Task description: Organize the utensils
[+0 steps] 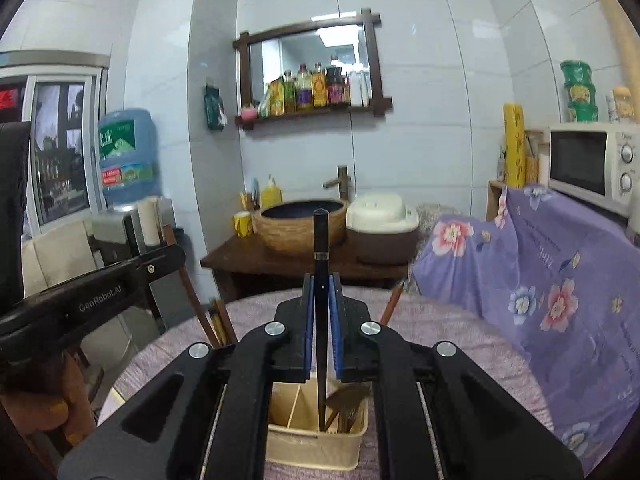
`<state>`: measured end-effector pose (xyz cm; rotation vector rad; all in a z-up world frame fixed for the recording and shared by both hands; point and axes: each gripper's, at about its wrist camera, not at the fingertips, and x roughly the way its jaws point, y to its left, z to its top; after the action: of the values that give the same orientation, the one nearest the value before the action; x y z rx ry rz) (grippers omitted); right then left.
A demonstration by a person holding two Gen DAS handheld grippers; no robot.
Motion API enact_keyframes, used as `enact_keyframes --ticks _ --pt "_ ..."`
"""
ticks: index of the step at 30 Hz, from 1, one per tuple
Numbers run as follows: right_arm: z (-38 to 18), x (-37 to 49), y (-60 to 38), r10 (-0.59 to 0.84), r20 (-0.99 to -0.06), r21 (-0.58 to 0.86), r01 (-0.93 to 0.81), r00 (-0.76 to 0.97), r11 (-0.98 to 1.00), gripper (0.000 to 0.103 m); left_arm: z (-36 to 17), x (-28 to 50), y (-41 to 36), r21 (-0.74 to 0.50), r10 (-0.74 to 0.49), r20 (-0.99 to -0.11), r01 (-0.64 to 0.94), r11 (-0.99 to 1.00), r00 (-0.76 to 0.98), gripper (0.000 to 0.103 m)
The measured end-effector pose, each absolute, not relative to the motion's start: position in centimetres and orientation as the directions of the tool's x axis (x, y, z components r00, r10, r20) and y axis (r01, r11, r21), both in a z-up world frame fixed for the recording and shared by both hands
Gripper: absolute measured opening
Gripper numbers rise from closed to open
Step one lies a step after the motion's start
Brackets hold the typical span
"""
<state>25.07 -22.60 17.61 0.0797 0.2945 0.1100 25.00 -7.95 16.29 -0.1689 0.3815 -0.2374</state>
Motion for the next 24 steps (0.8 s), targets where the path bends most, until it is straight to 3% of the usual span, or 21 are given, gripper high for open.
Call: enact_keyframes --ticks 7,12,15,16,17,18,19,20,21,23,24 --pt "13.1 25.8 -22.7 0.119 -0.358 0.11 -0.085 0.926 0.99 0.008 11.2 25.5 -7.9 -0.205 -0.266 -0.44 0.193 0.96 0.858 0.008" --pt "13.0 25.5 -23.2 0.131 -0.351 0.133 -0.09 0.927 0.987 0.008 11.2 25.3 -7.6 -0.206 -0.274 -0.439 0.201 0.958 0.856 0.008" --pt "13.7 24.1 -23.4 0.12 -0.307 0.123 -0.086 0.944 0.989 0.02 11.9 24.4 -7.0 -0.211 -0.28 -0.417 0.208 0.955 0.865 0.01" --pt "13.9 23.4 -23.6 0.121 -0.292 0.128 -0.086 0.949 0.988 0.036 12.1 23.8 -6.8 -0.204 -0.277 -0.406 0.209 0.956 0.871 0.018" --pt "14.0 22.6 -23.8 0.121 -0.282 0.132 -0.087 0.952 0.987 0.05 12.3 23.0 -6.4 -0.198 -0.274 -0.392 0.21 0.958 0.878 0.035" --pt "14.1 21.5 -24.1 0.118 -0.269 0.132 -0.085 0.956 0.988 0.051 12.3 22.0 -5.9 -0.196 -0.273 -0.375 0.212 0.957 0.886 0.045" --pt "14.1 20.4 -24.2 0.111 -0.267 0.122 -0.081 0.957 0.989 0.051 12.3 21.0 -5.4 -0.195 -0.27 -0.356 0.212 0.958 0.895 0.062" --pt "13.9 19.5 -24.2 0.104 -0.272 0.108 -0.077 0.957 0.991 0.051 12.2 19.7 -4.8 -0.188 -0.265 -0.334 0.211 0.959 0.905 0.07" --pt "13.7 18.3 -24.3 0.098 -0.28 0.093 -0.074 0.955 0.993 0.053 11.9 18.4 -4.2 -0.176 -0.26 -0.319 0.213 0.961 0.911 0.073" --pt "13.0 16.0 -24.6 0.088 -0.284 0.08 -0.068 0.955 0.994 0.074 11.0 15.9 -3.1 -0.154 -0.259 -0.307 0.221 0.963 0.916 0.087" --pt "12.5 14.7 -24.7 0.087 -0.286 0.073 -0.069 0.954 0.995 0.075 10.5 14.7 -2.6 -0.149 -0.257 -0.304 0.22 0.964 0.917 0.09"
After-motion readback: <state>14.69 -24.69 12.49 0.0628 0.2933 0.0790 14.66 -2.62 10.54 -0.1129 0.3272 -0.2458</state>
